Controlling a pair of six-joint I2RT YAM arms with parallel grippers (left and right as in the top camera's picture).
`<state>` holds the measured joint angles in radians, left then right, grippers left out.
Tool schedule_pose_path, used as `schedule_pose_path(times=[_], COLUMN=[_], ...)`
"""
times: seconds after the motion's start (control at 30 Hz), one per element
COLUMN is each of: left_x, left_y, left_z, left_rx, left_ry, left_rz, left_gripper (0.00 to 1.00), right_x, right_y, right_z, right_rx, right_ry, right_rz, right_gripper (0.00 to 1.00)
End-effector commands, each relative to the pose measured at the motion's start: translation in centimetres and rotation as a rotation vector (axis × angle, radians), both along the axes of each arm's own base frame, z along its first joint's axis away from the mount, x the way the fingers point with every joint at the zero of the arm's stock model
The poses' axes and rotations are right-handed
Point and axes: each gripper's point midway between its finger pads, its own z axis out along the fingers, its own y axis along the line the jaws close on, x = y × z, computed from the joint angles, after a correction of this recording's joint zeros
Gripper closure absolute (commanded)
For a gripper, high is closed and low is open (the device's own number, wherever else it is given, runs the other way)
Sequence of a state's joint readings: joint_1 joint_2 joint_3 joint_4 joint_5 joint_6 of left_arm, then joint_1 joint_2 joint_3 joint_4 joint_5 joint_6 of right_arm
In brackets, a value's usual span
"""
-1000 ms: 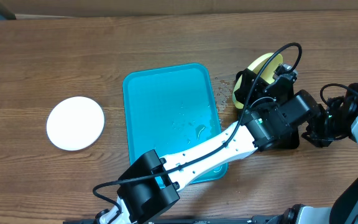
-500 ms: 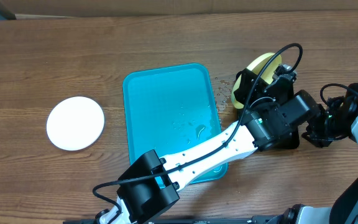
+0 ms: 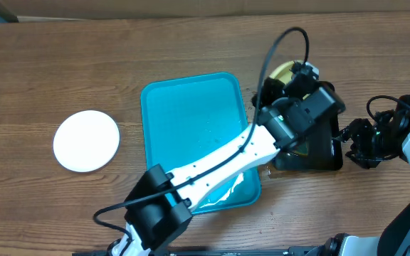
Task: Clean dirty plates on tray and stack at the side
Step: 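Carry the yellow plate left and stack it on the white plate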
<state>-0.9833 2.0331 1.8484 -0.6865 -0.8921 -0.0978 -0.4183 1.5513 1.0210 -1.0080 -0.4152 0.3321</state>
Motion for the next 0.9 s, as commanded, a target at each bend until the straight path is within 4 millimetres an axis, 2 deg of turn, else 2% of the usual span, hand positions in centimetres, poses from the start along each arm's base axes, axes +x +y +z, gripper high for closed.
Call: schedule_pose_path(times=[0.0,0.03,0.07,0.1,0.13,0.17,0.2,0.23,0.33,0.43,0.47,0.5,0.57,0.67,0.7,0.8,0.87], left_x=[-0.6,-0.1,0.0,-0.6,-1.2,-1.2,-0.8,-0.6,-1.7,-2.4,-2.7,-3.1,-3.6,-4.7,-5.3,-7.2,-8.7], left_y=[-0.8,0.8,1.2,-0.8,-2.1,-1.5,0.1,1.5,1.4,4.6,6.1,8.7,13.1,20.8,24.1,32.4,37.1], left_z=[4.0,5.3,5.5,4.1,3.3,3.5,4.4,5.2,4.6,6.4,7.1,8.2,9.6,11.1,11.4,11.3,10.1], left_rx=[0.037,0.04,-0.056,-0.085,-0.003,0.076,0.072,-0.031,-0.113,-0.289,-0.347,-0.43,-0.49,-0.531,-0.537,-0.545,-0.544], left_ry=[-0.021,-0.102,-0.129,-0.036,0.016,0.006,-0.056,-0.11,0.013,0.103,0.131,0.177,0.224,0.256,0.257,0.263,0.291], left_rz=[-0.118,-0.004,0.064,-0.047,-0.168,-0.177,-0.062,0.066,0.006,0.066,0.098,0.148,0.206,0.342,0.414,0.632,0.778], left_gripper=[0.96,0.95,0.96,0.96,0.96,0.96,0.96,0.96,0.96,0.96,0.96,0.95,0.96,0.96,0.96,0.96,0.95], right_x=[0.4,0.3,0.3,0.3,0.3,0.3,0.3,0.2,0.1,0.0,0.0,0.0,0.0,0.1,0.1,0.2,0.2], right_y=[0.0,0.0,0.0,0.0,0.0,0.0,0.0,0.1,0.1,0.2,0.2,0.2,0.2,0.1,0.1,0.1,0.1], right_z=[0.6,0.6,0.6,0.6,0.6,0.6,0.6,0.6,0.6,0.6,0.6,0.6,0.6,0.6,0.6,0.6,0.6], right_rx=[-0.004,-0.004,-0.004,-0.003,-0.003,-0.003,-0.002,-0.001,0.001,0.004,0.004,0.003,0.003,0.001,0.0,-0.001,-0.001], right_ry=[-0.035,-0.035,-0.034,-0.034,-0.034,-0.034,-0.031,-0.029,-0.023,-0.018,-0.018,-0.018,-0.018,-0.023,-0.025,-0.028,-0.028], right_rz=[0.02,0.02,0.02,0.02,0.02,0.02,0.02,0.02,0.02,0.02,0.02,0.02,0.02,0.02,0.02,0.02,0.02], right_gripper=[0.37,0.37,0.37,0.37,0.37,0.37,0.37,0.38,0.37,0.38,0.37,0.37,0.38,0.38,0.38,0.37,0.38])
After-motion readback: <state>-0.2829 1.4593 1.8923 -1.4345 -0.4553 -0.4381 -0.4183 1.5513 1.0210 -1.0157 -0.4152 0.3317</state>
